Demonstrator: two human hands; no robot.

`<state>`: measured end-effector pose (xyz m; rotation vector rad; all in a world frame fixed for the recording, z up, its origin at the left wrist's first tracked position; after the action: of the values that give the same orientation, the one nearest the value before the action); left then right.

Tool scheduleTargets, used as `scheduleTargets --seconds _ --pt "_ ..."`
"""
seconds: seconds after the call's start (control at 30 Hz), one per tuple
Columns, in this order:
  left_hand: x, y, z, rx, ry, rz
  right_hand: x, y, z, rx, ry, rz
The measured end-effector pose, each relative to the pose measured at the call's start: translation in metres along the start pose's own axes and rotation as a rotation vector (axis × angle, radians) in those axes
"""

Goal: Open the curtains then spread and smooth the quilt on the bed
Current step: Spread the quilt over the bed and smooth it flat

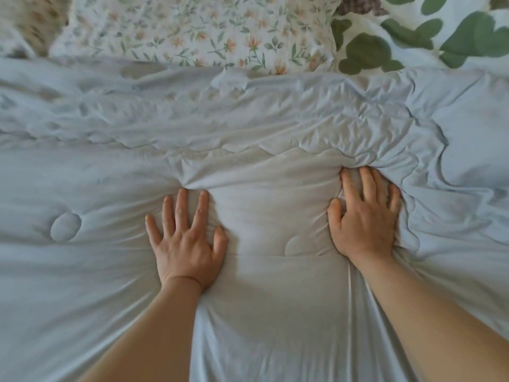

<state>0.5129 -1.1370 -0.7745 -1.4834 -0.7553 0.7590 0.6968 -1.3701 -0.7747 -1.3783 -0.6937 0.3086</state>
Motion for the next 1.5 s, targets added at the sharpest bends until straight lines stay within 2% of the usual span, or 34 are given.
scheduleTargets --seconds 0.13,0.23,0.33,0.4,0.57,0.63,0.7,0.8,0.83,0.87,0.97,1.0,1.1,1.13,1.23,1.37,1.43,1.5 --pt "0.004 0.003 0.000 -0.018 0.011 0.016 0.001 -0.005 0.003 0.009 0.019 -0.009" --pt "0.008 0.002 -0.001 -0.026 0.018 0.030 0.023 -0.017 0.016 0.175 0.042 -0.180" --pt "0.014 0.002 0.001 -0.045 0.017 0.031 0.083 -0.025 0.057 0.256 -0.130 -0.296" --pt "0.014 0.002 -0.001 -0.056 0.027 0.039 0.133 -0.027 0.085 0.236 -0.226 -0.200" --pt "0.018 0.002 0.000 -0.068 0.039 0.054 0.220 -0.010 0.132 0.270 -0.212 0.288" --pt "0.018 0.002 0.000 -0.069 0.044 0.057 0.227 -0.004 0.136 0.312 -0.188 0.368" --pt "0.019 0.001 0.000 -0.073 0.047 0.054 0.231 -0.012 0.137 0.432 -0.175 0.236" --pt "0.018 -0.001 -0.001 -0.094 0.048 0.048 0.228 -0.047 0.131 0.543 -0.245 -0.382" --pt "0.019 -0.001 0.000 -0.100 0.048 0.046 0.224 -0.048 0.126 0.553 -0.248 -0.480" --pt "0.019 -0.001 -0.001 -0.102 0.049 0.046 0.223 -0.041 0.121 0.546 -0.205 -0.449" --pt "0.019 -0.001 -0.001 -0.101 0.058 0.061 0.234 0.001 0.115 0.442 0.093 -0.106" --pt "0.020 -0.001 -0.001 -0.101 0.054 0.066 0.237 0.003 0.123 0.461 0.110 -0.110" --pt "0.021 -0.002 -0.001 -0.095 0.051 0.072 0.237 -0.016 0.146 0.596 -0.093 -0.376" --pt "0.021 -0.002 -0.001 -0.099 0.049 0.070 0.234 -0.015 0.142 0.583 -0.119 -0.376" --pt "0.021 -0.001 -0.002 -0.090 0.051 0.073 0.226 0.006 0.122 0.467 -0.007 -0.103" --pt "0.021 -0.001 -0.001 -0.096 0.045 0.070 0.214 -0.012 0.143 0.399 -0.256 -0.223" --pt "0.020 -0.001 -0.001 -0.095 0.046 0.063 0.211 -0.019 0.137 0.376 -0.254 -0.226" --pt "0.020 -0.001 -0.001 -0.091 0.044 0.062 0.217 -0.019 0.128 0.386 -0.175 -0.120"
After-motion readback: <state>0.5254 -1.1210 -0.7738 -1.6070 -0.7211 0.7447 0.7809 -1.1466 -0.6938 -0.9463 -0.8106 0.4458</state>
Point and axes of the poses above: each hand's wrist, its own x-axis towards the middle knuckle, its own y-axis out of the palm, z = x × y, the point moved 4 cm from there along x, towards the middle knuckle, and after that the axes turned 15 degrees about -y, right-handed, at the moved point
